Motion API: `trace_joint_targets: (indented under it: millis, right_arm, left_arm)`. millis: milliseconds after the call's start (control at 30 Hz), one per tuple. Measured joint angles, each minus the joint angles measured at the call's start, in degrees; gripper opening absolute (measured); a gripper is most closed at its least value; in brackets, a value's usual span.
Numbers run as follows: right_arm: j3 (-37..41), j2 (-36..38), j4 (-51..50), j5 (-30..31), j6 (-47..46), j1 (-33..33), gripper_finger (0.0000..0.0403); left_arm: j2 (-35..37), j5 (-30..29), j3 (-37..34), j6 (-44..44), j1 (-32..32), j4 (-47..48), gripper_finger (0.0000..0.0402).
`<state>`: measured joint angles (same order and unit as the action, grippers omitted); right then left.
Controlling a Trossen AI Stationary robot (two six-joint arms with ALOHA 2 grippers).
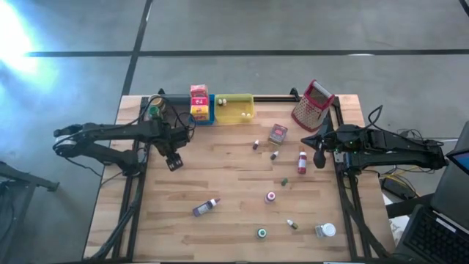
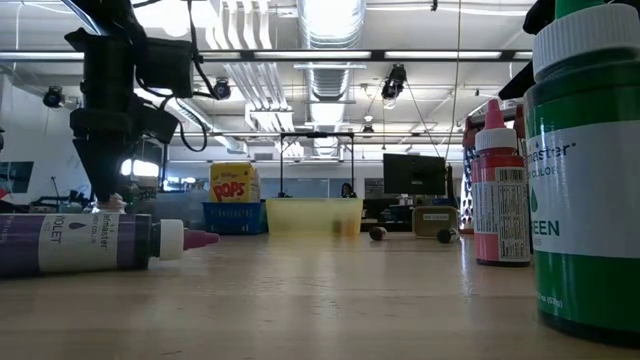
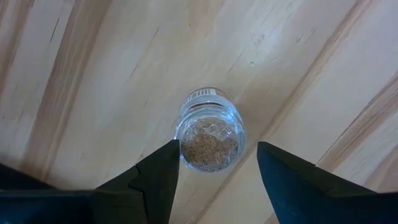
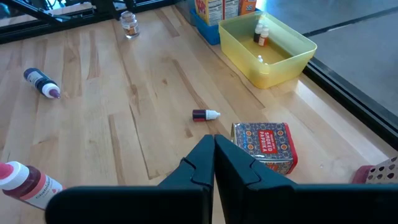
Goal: Pick & Place Kitchen Items
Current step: Put the brown seasoning bottle into the black bin
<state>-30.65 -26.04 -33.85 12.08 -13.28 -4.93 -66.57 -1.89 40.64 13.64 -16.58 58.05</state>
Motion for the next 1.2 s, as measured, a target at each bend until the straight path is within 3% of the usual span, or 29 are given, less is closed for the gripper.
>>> trace_joint_targets:
  millis: [367,1200]
  right_arm:
    - [0.01,0.0,0.0,0.01,0.01,0.0,0.0008]
    - [0.01,-0.02,0.0,0.0,0.0,0.02,0.0008]
  left_arm:
    - [0.03,-0.16,2.97,1.35,-0.02,4.47,0.0222]
    - [-3.9,-0.61,3.15,-3.0,-0.59,1.93,0.0223]
